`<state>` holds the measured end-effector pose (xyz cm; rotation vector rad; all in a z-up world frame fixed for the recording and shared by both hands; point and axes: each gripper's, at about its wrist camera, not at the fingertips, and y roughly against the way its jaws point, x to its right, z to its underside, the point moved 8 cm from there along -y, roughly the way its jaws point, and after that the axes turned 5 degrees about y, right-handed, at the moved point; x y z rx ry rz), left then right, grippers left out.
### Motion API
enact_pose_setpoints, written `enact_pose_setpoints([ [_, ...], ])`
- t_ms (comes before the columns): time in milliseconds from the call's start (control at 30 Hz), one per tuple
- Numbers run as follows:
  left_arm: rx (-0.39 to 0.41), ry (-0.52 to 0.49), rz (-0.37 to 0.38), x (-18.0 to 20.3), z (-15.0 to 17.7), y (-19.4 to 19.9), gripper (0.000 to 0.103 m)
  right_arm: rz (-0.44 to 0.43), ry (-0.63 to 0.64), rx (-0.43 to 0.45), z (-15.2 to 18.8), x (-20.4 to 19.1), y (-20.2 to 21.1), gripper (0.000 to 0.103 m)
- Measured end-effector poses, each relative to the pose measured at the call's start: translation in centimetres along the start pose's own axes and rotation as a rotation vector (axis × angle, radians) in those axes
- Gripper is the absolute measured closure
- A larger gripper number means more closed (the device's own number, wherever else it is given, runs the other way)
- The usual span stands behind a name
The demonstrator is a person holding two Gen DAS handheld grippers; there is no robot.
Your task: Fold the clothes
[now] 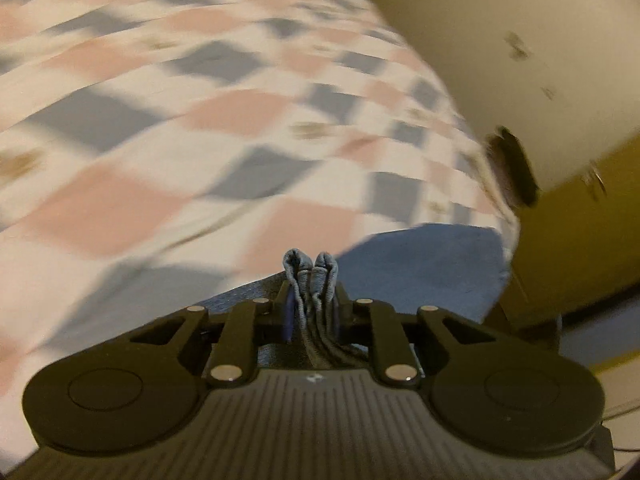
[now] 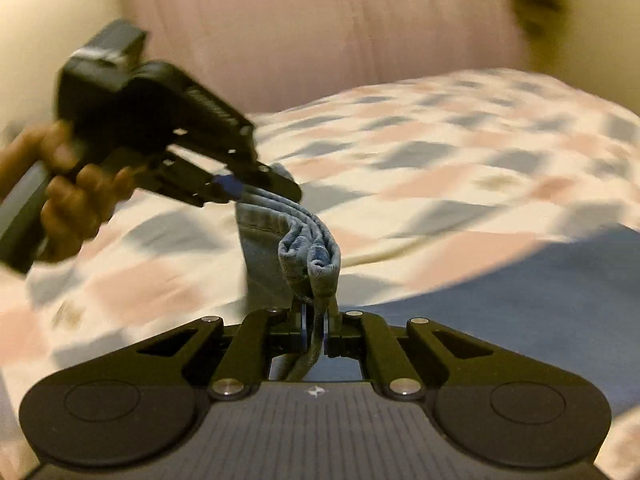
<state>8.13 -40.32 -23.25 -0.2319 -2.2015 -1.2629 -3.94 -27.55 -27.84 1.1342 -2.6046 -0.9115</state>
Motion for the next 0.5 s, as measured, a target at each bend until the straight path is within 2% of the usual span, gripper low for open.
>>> enact_pose_setpoints([
  [133,-0.012,-0.04,0.056,10.5,-0.4,-9.3,0.087,0.097,-0.16,0.015,-0.5,11.2,3.3,0.098],
  [167,-0.014,-0.057,0.056,12.8,-0.2,-11.7,0.084,0.121,-0.2,0.018,-0.6,14.0,4.1,0.098],
  [267,-0.06,-0.053,0.03,17.2,1.0,-18.9,0.077,0.059,-0.315,-0.035,1.8,18.5,3.8,0.098],
  [367,-0.099,0.002,0.011,18.6,2.6,-22.9,0.071,-0.004,-0.43,-0.089,4.1,23.0,3.6,0.097],
  [467,-0.107,0.04,-0.067,17.1,4.7,-23.2,0.065,-0.067,-0.545,-0.144,6.4,27.5,3.4,0.096],
  [500,-0.115,0.064,-0.106,15.8,5.6,-22.8,0.065,-0.088,-0.583,-0.162,7.2,28.9,3.3,0.091],
])
